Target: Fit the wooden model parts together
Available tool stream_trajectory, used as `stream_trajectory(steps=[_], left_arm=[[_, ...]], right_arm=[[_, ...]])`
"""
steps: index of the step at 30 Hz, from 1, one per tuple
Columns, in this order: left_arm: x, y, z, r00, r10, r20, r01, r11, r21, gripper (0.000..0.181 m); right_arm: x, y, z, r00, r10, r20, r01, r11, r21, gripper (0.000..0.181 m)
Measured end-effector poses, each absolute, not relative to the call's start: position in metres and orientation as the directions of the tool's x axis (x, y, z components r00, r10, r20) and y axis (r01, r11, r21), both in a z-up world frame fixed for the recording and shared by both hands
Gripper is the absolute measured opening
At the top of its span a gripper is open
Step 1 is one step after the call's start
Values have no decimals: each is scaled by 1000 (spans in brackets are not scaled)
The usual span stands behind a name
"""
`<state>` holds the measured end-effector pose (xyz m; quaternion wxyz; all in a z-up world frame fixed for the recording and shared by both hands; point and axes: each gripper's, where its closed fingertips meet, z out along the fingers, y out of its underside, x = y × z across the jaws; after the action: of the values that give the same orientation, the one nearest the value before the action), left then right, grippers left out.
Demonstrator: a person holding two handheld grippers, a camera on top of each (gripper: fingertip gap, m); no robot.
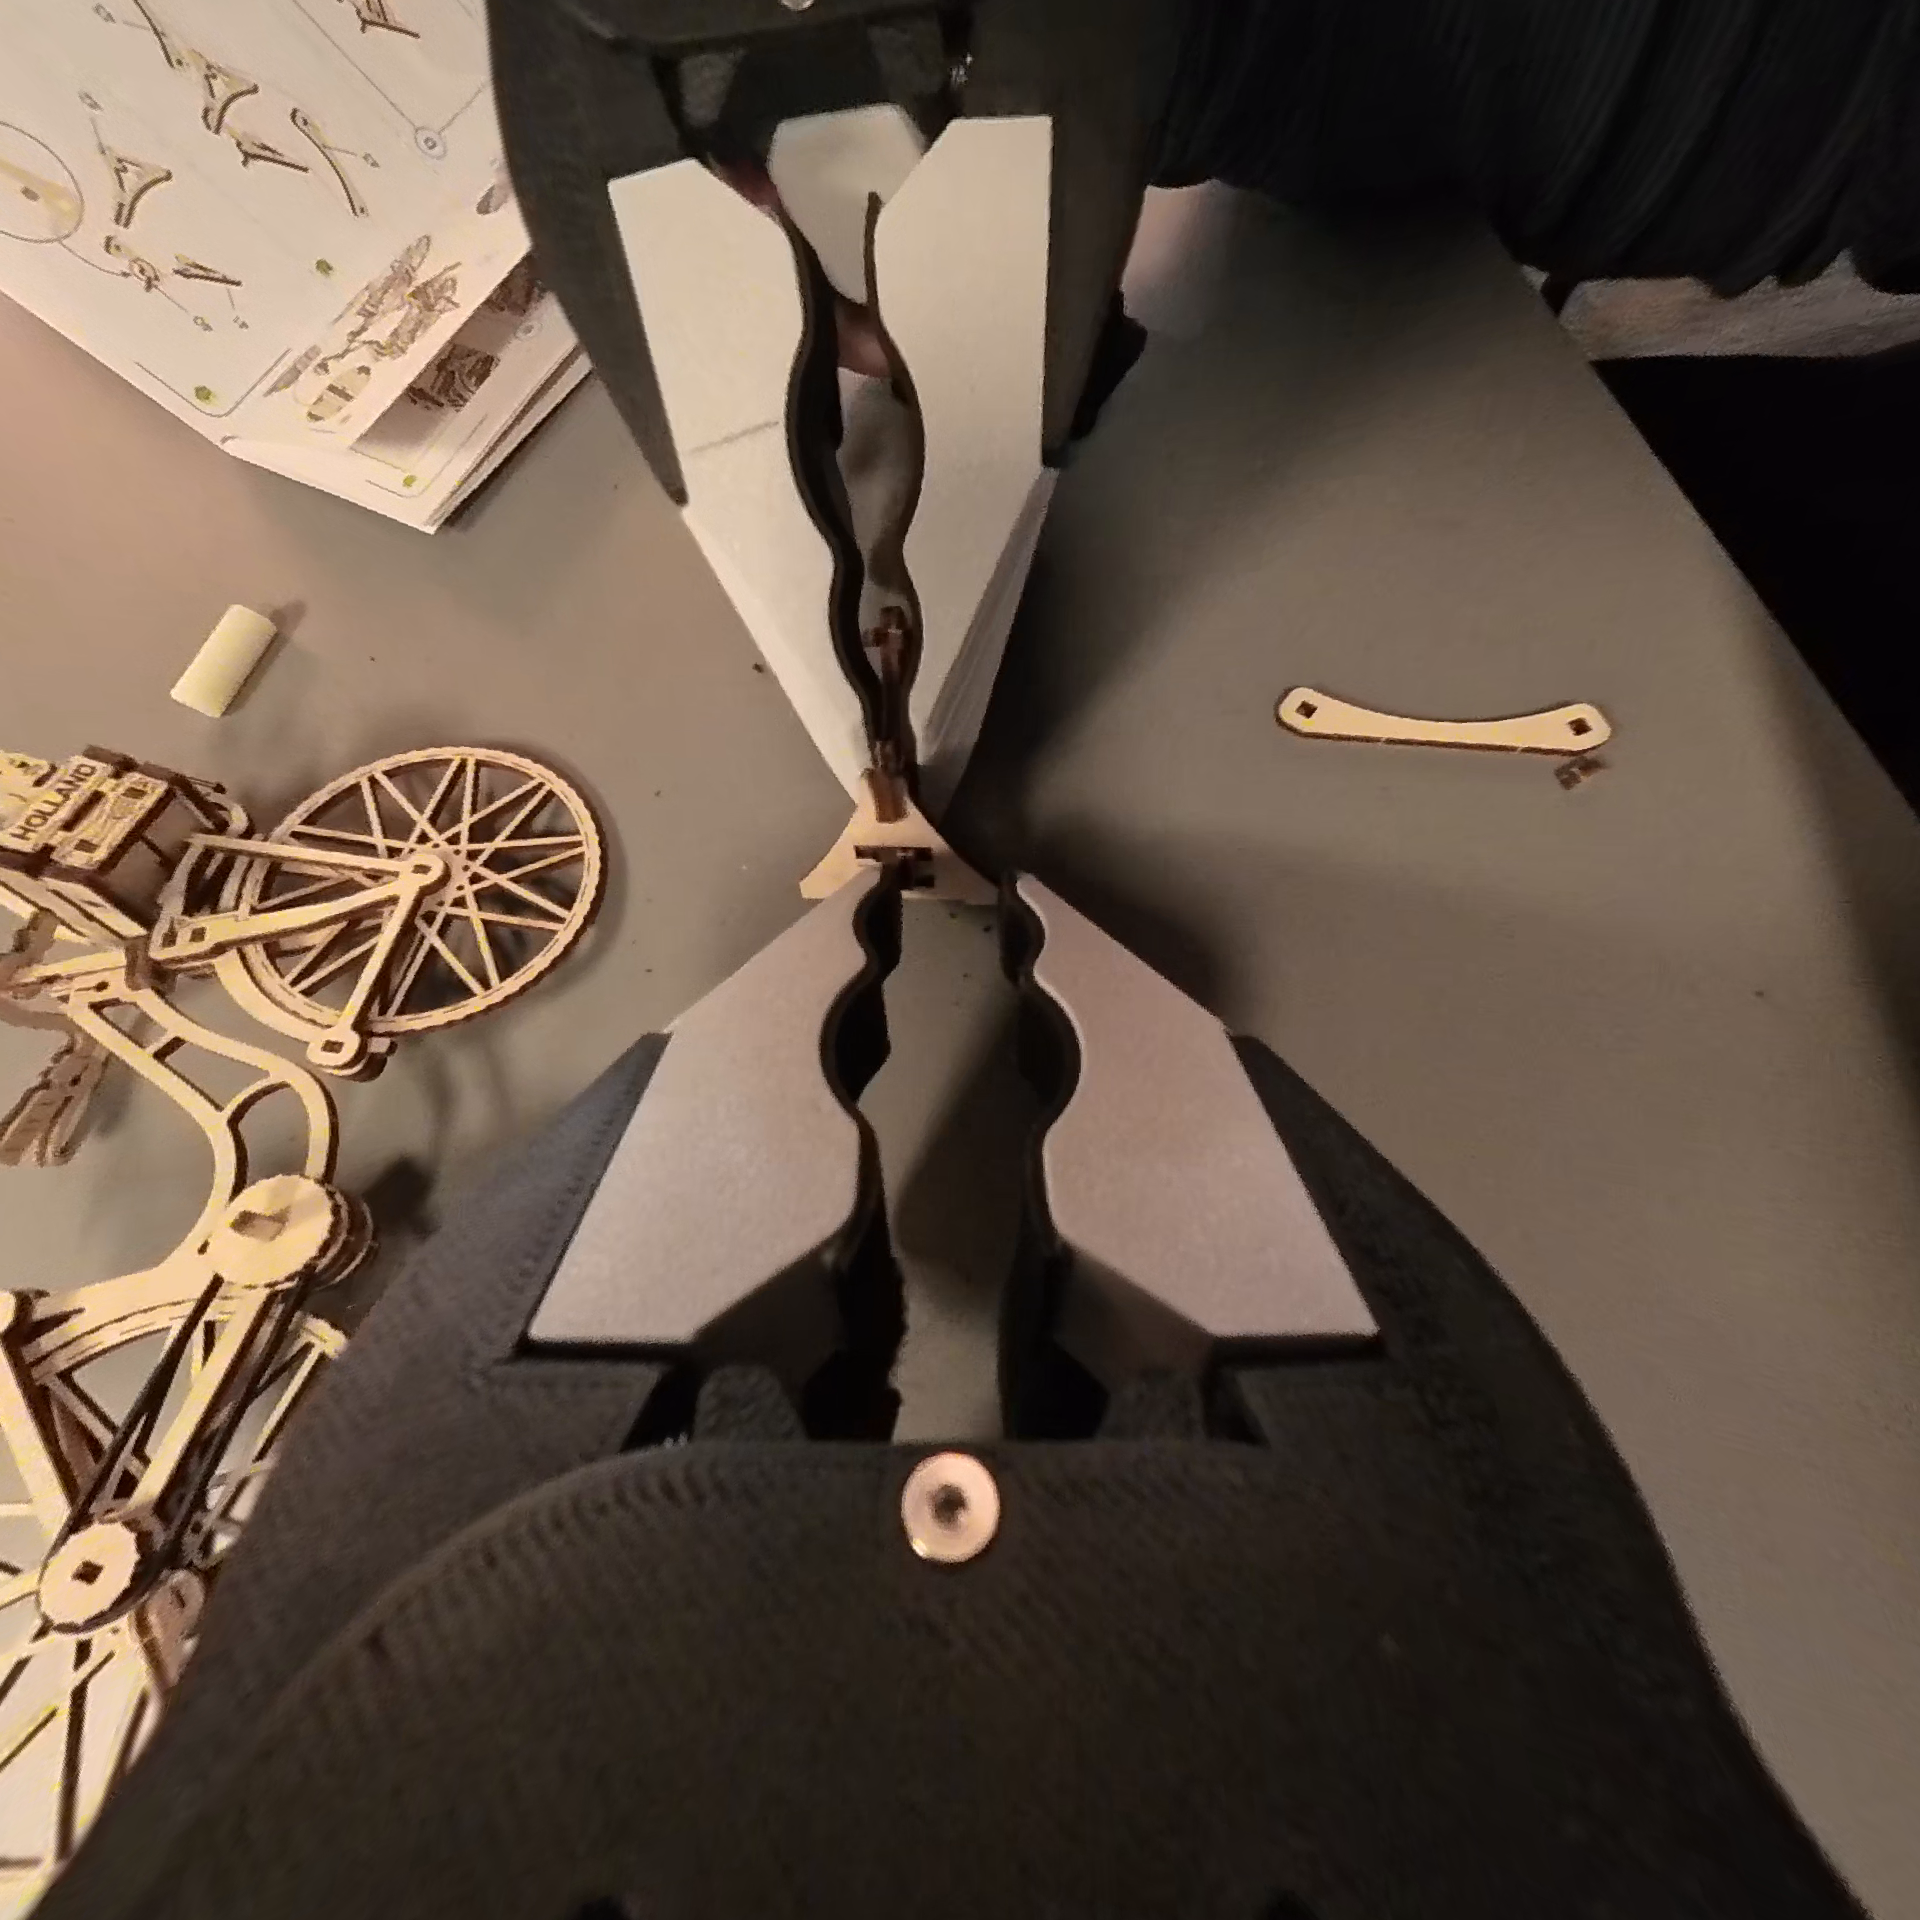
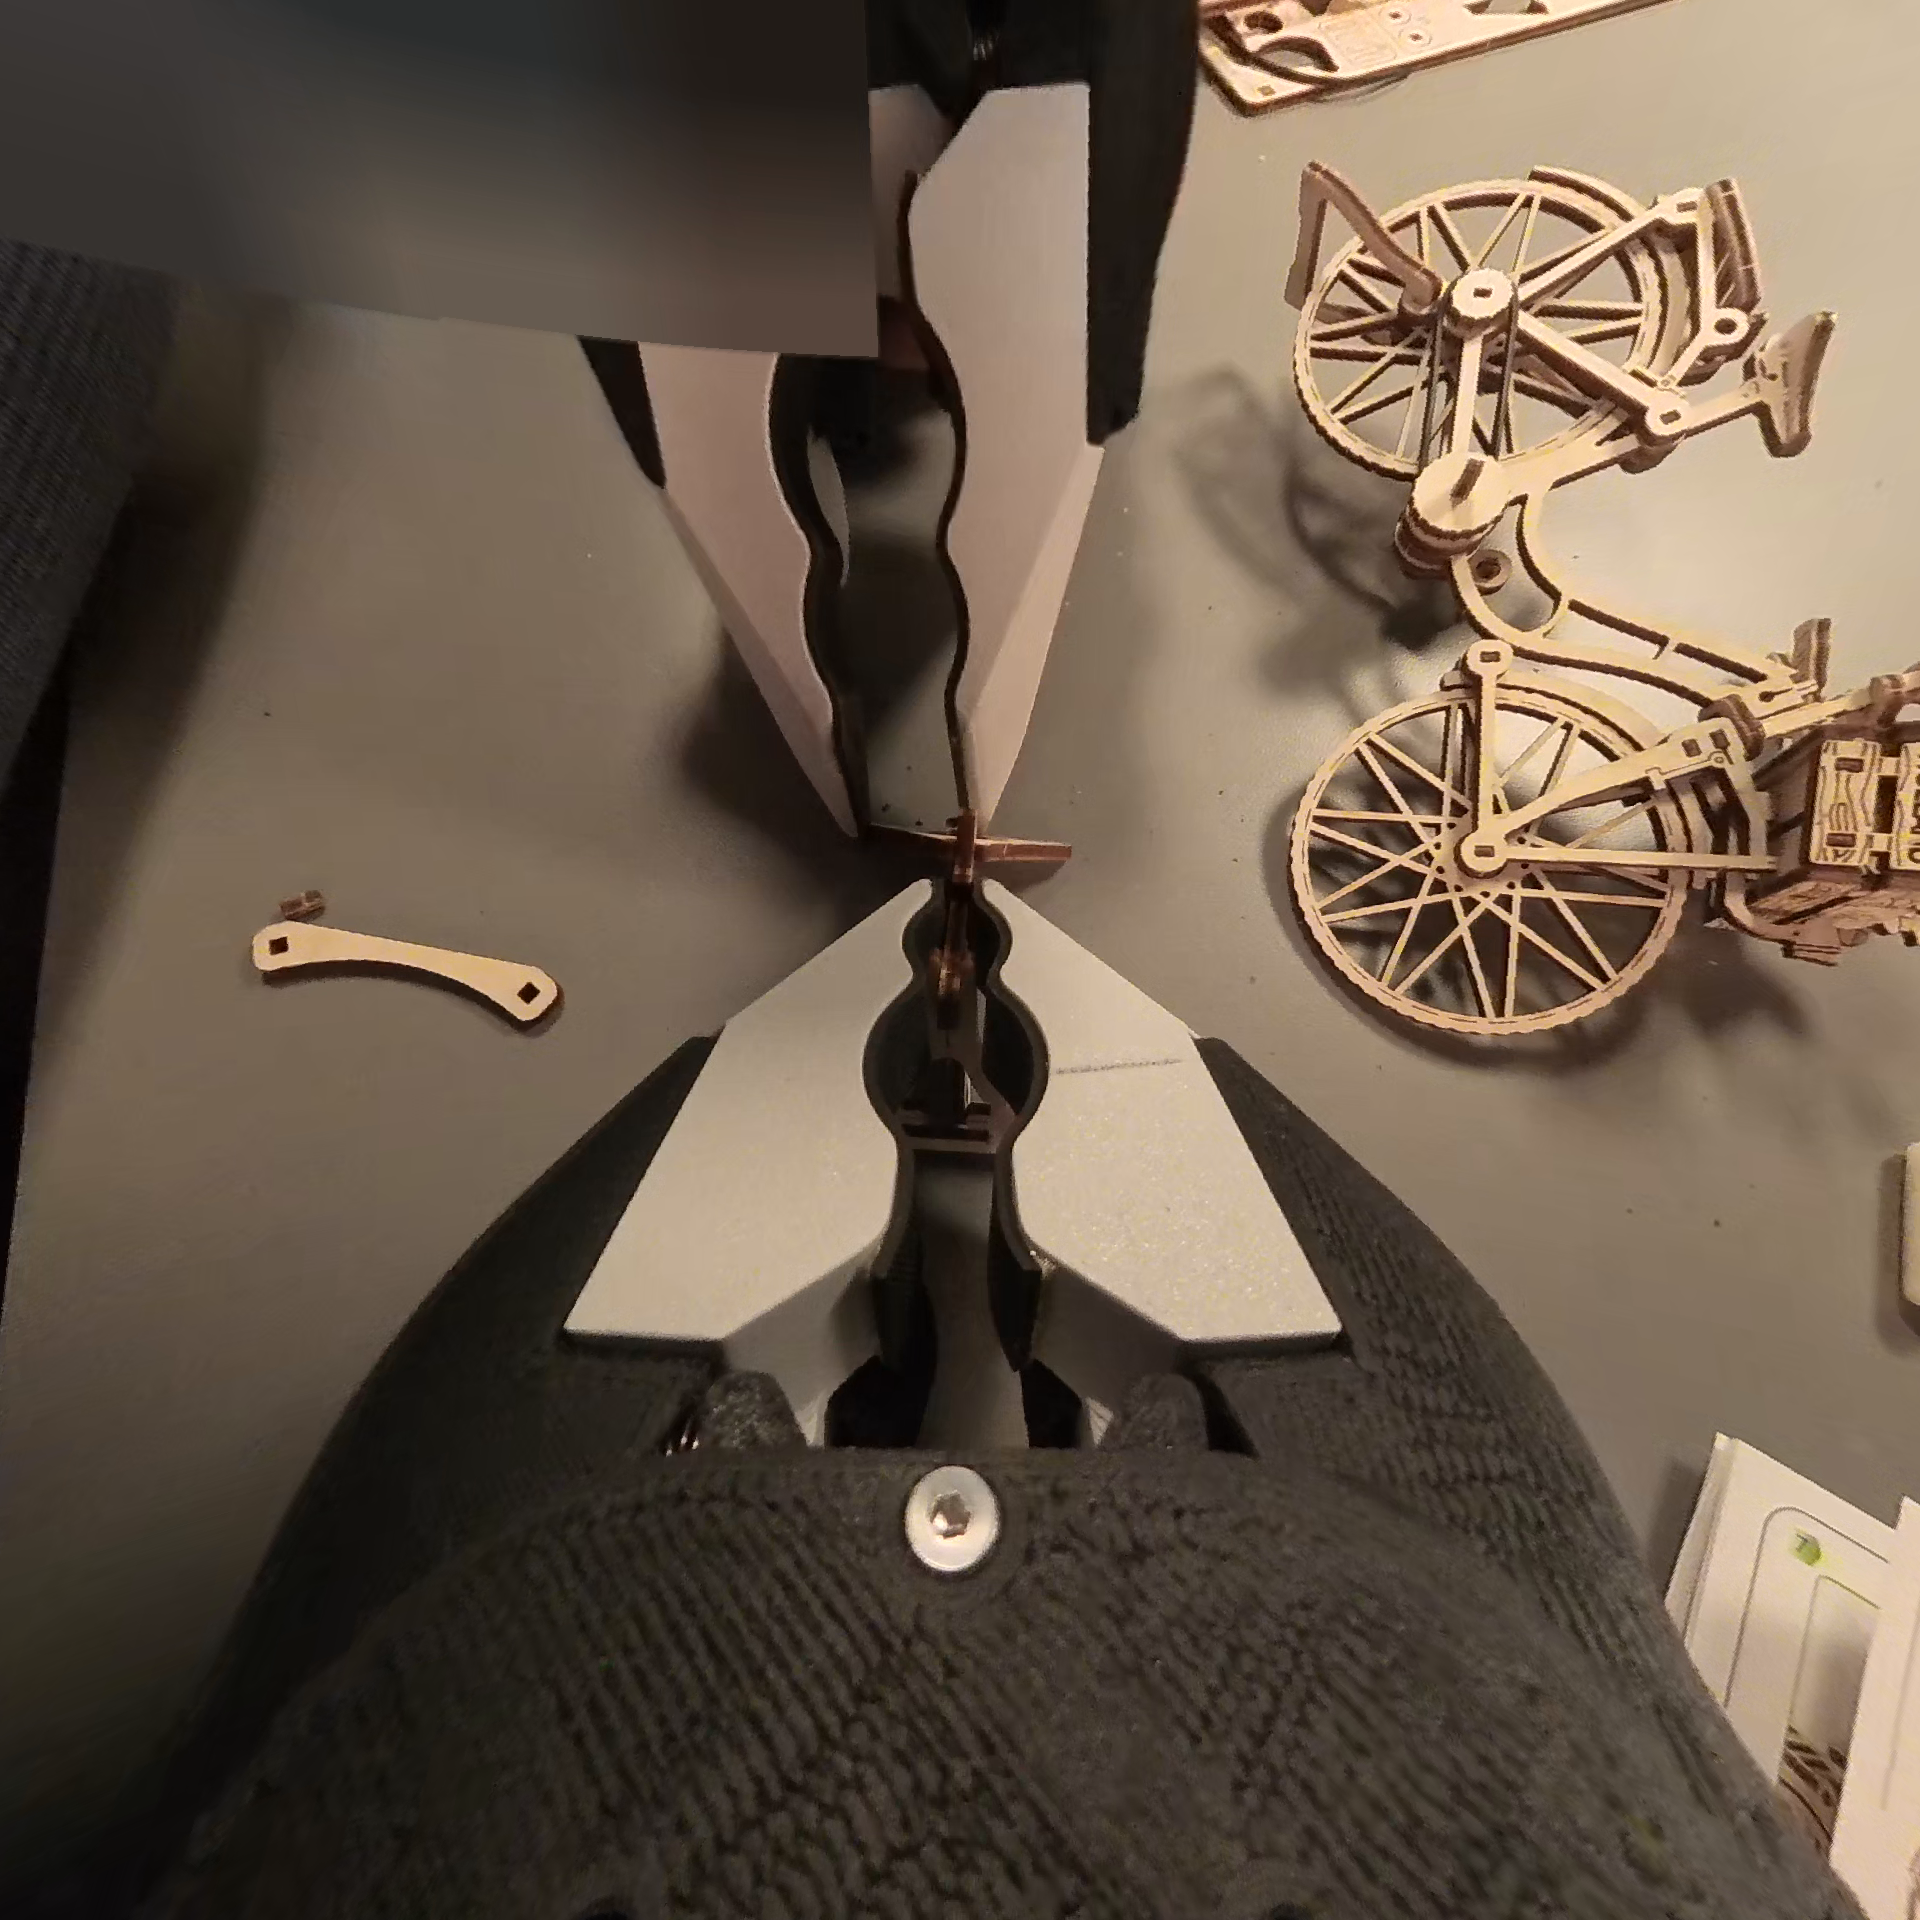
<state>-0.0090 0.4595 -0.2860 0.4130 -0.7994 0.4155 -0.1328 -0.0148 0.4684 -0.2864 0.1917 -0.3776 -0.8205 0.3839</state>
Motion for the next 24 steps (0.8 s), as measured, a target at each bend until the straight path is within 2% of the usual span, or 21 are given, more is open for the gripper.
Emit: stream_trajectory(steps=[24], left_arm=[[-8,459,-285,590,-795,-140,-566,-283,-775,16]], right_arm=[[-13,467,-286,-630,770,104,437,462,-771,0]])
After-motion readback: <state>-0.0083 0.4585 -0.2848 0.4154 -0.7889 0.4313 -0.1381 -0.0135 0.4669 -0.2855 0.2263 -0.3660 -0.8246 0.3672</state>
